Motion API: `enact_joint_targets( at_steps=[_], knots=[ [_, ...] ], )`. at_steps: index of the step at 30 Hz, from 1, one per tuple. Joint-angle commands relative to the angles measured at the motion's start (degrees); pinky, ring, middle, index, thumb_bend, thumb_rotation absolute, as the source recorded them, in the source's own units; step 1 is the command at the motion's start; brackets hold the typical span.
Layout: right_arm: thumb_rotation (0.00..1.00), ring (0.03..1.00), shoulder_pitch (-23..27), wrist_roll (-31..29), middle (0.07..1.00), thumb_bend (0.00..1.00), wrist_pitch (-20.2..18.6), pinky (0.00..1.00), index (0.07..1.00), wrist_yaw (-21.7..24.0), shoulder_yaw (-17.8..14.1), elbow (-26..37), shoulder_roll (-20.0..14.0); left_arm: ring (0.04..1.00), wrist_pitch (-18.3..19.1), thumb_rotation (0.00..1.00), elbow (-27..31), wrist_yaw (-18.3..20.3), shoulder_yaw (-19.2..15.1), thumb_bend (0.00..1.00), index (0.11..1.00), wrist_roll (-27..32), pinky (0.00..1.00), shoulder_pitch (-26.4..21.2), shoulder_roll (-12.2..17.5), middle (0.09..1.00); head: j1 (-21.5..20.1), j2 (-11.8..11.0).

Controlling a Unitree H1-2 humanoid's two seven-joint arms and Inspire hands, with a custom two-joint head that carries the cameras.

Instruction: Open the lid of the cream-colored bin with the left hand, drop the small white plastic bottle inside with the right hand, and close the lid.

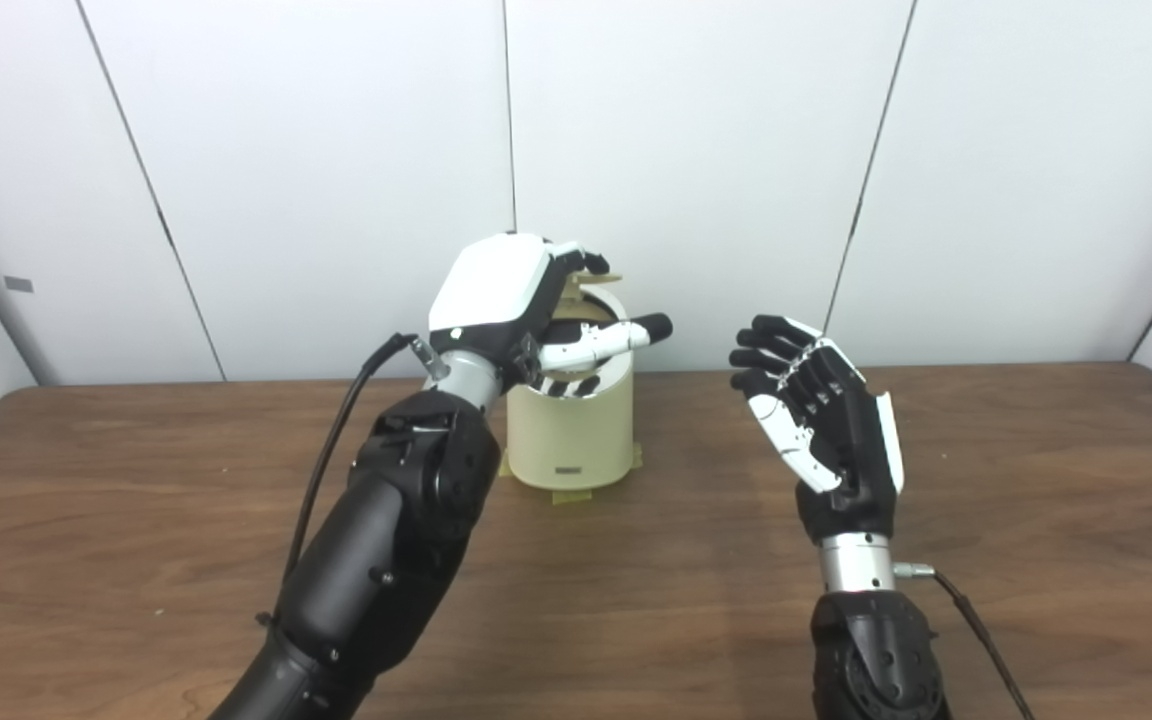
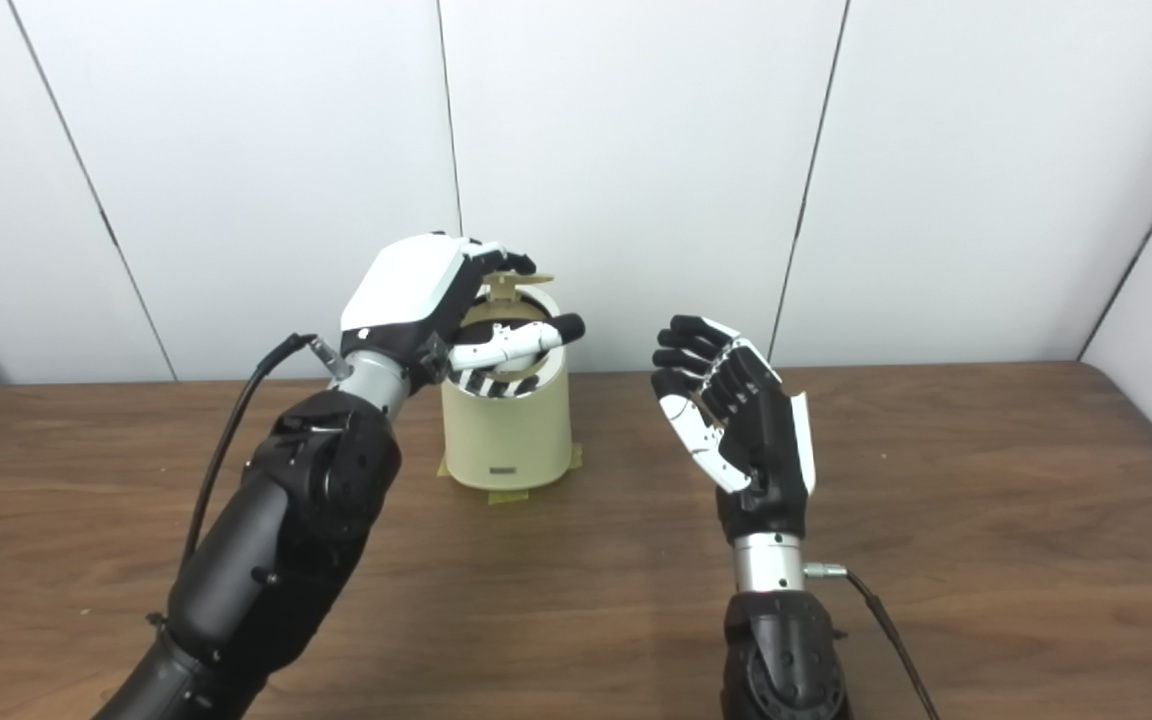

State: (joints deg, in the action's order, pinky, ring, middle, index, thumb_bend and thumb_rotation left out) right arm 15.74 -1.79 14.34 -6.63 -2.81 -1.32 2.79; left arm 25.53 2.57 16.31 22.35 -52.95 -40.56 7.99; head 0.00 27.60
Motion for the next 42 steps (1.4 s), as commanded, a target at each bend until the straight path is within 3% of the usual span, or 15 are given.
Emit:
enact_joint_targets(
  at_steps=[1,42],
  knots=[
    [0.34,0.634,1.90,0.21,0.661,0.31,0.70,0.55,0.661,0.68,0.34,2.29,-0.01,0.913,-0.20,0.95,0.00,-0.28,-0.03,0.84,0.799,-1.02,1.00,-1.36,0.40,0.818,0.07,0.04],
    [0.35,0.625,0.97,0.83,0.651,0.32,-3.35,0.56,0.654,0.36,0.70,6.51,1.31,0.906,-1.19,0.96,-2.56,-0.24,1.45,0.82,0.791,-1.59,1.00,4.89,1.45,0.814,-0.71,2.45]
  ],
)
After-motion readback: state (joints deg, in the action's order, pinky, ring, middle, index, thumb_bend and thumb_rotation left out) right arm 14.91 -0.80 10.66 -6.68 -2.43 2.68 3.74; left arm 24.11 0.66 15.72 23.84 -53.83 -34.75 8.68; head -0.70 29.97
